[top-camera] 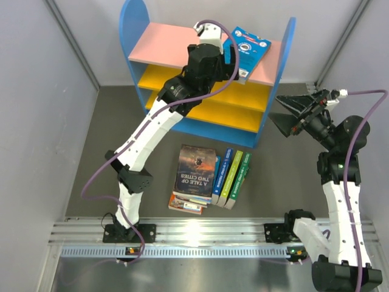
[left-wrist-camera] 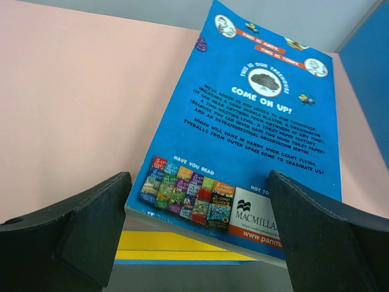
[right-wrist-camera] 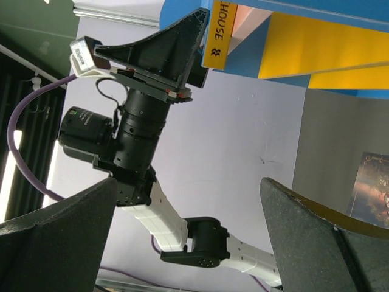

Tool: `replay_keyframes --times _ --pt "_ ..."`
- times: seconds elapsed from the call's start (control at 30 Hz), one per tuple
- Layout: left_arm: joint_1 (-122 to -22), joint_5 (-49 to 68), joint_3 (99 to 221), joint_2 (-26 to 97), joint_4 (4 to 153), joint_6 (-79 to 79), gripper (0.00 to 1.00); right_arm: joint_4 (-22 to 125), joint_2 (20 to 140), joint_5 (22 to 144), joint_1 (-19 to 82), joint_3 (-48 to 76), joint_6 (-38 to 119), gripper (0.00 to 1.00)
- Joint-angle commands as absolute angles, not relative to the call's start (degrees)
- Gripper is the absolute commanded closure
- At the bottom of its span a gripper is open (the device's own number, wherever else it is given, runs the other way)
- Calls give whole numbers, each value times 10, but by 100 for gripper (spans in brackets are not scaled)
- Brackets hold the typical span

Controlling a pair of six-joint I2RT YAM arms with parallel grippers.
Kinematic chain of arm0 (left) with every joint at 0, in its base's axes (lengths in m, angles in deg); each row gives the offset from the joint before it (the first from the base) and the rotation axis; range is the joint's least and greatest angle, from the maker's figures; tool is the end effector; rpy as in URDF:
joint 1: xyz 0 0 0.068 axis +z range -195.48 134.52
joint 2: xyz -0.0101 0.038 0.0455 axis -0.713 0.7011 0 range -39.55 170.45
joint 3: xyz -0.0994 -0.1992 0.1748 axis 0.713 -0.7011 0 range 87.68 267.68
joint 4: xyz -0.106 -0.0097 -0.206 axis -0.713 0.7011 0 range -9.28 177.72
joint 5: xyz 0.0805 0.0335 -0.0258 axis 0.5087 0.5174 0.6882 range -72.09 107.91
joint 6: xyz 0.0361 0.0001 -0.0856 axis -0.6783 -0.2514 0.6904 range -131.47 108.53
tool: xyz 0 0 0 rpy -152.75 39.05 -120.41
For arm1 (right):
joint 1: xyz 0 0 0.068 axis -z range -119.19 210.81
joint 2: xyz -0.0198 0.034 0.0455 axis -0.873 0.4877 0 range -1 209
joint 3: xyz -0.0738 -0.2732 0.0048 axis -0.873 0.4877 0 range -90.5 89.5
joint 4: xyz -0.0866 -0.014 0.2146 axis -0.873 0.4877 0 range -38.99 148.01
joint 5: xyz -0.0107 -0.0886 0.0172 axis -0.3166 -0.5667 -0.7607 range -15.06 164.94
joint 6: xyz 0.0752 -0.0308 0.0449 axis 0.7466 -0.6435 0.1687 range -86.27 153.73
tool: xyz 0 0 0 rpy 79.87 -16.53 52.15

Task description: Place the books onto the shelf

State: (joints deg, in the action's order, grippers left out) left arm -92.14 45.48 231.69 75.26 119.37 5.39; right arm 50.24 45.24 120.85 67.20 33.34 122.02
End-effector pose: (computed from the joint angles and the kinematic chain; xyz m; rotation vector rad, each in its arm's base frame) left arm 0.3288 -0.2921 0.4948 0.0954 1.7310 -0.4029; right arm 0.1652 0.0418 0.4322 0.5858 1.5864 1.6724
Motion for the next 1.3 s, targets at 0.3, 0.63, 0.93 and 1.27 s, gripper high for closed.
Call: replay_keyframes --times 0.3,0.63,0.93,1.27 --pt "-944 358 2325 790 1154 120 1 499 441 1199 670 337 1198 0" --pt "-944 409 2322 731 1113 92 1 647 455 1192 670 265 1051 0" --pt "-929 502 2216 595 1138 77 1 1051 503 1062 626 194 772 3" --pt "-923 541 2082 445 1186 124 1 982 510 971 442 373 851 34"
